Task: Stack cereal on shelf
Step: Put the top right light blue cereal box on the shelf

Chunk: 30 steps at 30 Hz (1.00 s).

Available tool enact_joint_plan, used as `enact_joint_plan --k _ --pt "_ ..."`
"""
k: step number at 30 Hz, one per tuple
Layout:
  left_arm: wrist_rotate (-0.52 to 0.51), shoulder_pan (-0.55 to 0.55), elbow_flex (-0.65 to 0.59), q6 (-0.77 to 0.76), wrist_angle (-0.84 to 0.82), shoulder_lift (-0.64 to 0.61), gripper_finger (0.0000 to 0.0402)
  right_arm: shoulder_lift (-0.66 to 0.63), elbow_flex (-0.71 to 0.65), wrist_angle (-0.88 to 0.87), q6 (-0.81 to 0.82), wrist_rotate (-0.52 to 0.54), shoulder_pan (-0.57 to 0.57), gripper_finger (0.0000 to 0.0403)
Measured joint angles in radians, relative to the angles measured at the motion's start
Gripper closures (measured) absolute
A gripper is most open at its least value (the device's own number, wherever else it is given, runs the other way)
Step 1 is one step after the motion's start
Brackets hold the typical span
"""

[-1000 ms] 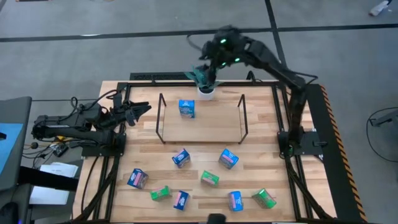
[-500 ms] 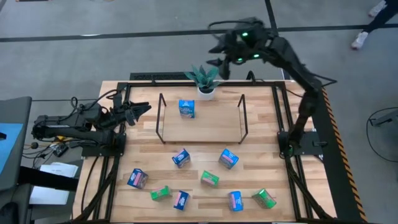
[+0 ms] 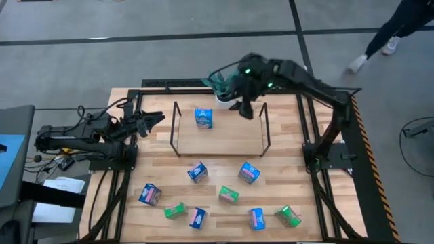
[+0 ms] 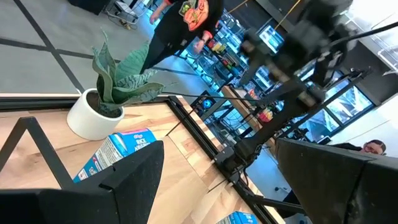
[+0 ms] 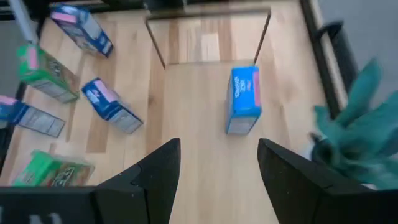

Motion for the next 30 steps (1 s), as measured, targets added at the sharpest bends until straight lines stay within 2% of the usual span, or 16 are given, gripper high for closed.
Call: enact_joint_plan --k 6,14,17,23,30 --pt "0.000 0.000 0.000 -0.004 -0.006 0.000 0.0102 0.000 -0.248 0.335 0.074 0.010 0.063 0.0164" --pt "0.001 0.000 0.000 -0.002 -0.006 0.000 0.0102 0.000 -0.485 0.604 0.177 0.024 0.039 0.0164" --pt "0.001 0.000 0.000 -0.003 -0.006 0.000 0.0102 0.000 -0.553 0.690 0.199 0.067 0.039 0.0164" --pt "-0.001 0.000 0.000 -0.003 -0.007 0.000 0.0102 0.004 -0.627 0.794 0.220 0.104 0.038 0.0173" --pt "-0.002 0.000 0.000 -0.010 -0.007 0.000 0.0102 0.072 -0.627 0.834 0.219 0.128 0.039 0.0223"
